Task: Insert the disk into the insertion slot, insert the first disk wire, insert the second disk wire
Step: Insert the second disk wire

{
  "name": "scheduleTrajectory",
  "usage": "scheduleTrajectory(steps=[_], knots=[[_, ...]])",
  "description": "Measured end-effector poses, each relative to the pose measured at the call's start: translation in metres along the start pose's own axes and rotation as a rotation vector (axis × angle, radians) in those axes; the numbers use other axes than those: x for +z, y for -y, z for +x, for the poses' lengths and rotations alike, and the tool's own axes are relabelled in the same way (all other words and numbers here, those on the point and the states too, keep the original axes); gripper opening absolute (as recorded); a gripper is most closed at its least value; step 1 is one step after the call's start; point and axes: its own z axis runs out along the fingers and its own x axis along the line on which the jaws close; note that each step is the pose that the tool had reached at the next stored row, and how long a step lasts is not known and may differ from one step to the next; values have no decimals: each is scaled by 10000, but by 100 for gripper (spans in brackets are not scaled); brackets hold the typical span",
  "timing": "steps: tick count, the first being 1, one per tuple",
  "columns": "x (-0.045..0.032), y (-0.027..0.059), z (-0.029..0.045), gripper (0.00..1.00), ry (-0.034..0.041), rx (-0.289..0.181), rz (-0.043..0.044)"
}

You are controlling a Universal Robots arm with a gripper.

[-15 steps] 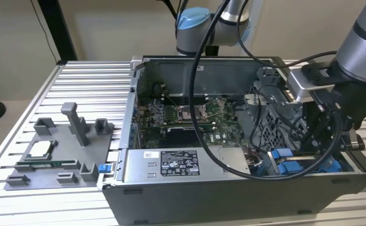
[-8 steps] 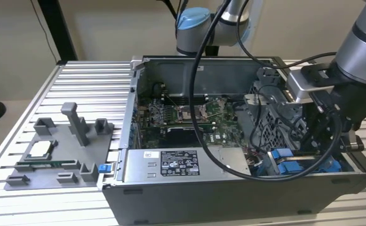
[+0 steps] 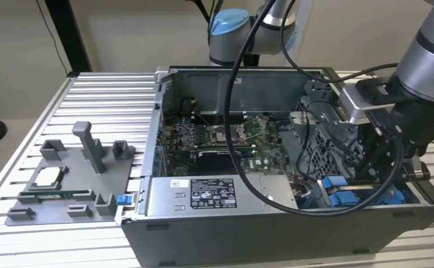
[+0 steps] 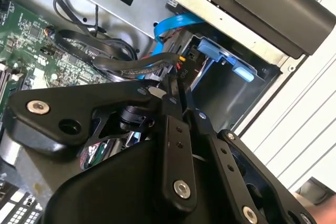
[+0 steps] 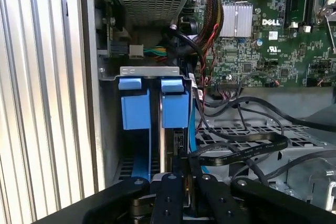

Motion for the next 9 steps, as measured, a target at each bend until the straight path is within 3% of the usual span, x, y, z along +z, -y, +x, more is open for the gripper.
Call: scheduleTrajectory(steps=[9], knots=[[65, -7, 6, 0, -3, 3, 1]])
